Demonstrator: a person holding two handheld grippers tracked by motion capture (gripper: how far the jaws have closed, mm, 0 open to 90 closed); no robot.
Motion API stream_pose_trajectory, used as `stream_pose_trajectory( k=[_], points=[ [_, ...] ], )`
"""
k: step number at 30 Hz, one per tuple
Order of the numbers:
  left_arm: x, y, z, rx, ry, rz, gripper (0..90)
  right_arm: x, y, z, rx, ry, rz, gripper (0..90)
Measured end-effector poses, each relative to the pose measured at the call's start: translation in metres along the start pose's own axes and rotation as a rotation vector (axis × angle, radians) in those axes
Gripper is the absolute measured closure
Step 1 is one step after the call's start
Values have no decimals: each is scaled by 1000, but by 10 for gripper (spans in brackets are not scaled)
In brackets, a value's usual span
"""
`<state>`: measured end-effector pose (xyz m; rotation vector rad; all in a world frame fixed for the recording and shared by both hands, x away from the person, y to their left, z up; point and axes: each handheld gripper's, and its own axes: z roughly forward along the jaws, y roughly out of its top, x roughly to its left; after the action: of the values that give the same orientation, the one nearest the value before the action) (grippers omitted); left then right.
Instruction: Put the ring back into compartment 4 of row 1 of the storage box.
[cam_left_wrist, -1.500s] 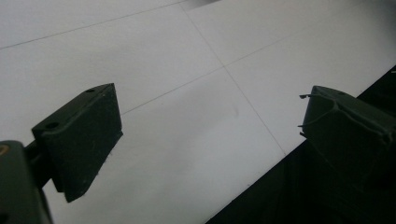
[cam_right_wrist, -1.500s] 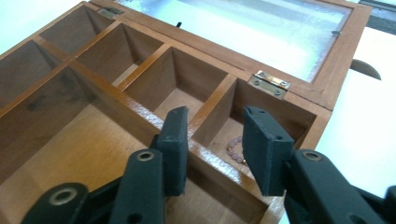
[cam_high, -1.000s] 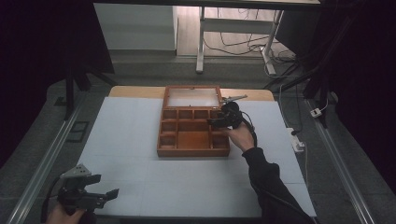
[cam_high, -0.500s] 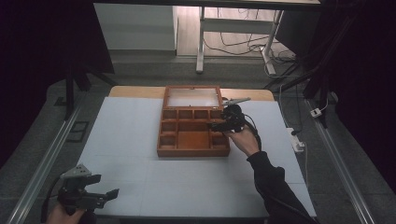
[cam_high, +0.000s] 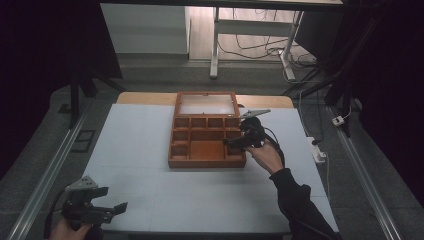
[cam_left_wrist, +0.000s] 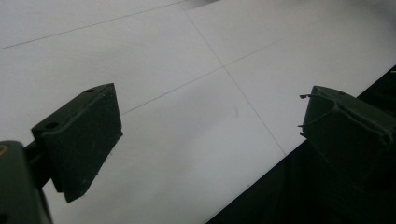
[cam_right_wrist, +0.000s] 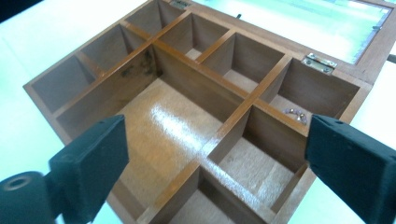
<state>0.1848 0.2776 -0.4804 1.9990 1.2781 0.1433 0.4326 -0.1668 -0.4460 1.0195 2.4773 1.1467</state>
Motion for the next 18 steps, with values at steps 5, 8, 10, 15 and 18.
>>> stream_pose_trajectory(
  k=[5,8,10,15,18],
  points=[
    [0,0,0,0,0,1,50,4,-7,-2,16,5,-22,8],
    [0,0,0,0,1,3,50,6,-13,-4,19,11,-19,0],
    [0,0,0,0,0,4,50,7,-16,-7,21,18,-9,0],
    [-1,0,0,-2,2,4,50,11,-23,-14,16,10,-10,0],
    [-1,0,0,-1,3,4,50,15,-28,-18,21,21,-16,0]
  ],
)
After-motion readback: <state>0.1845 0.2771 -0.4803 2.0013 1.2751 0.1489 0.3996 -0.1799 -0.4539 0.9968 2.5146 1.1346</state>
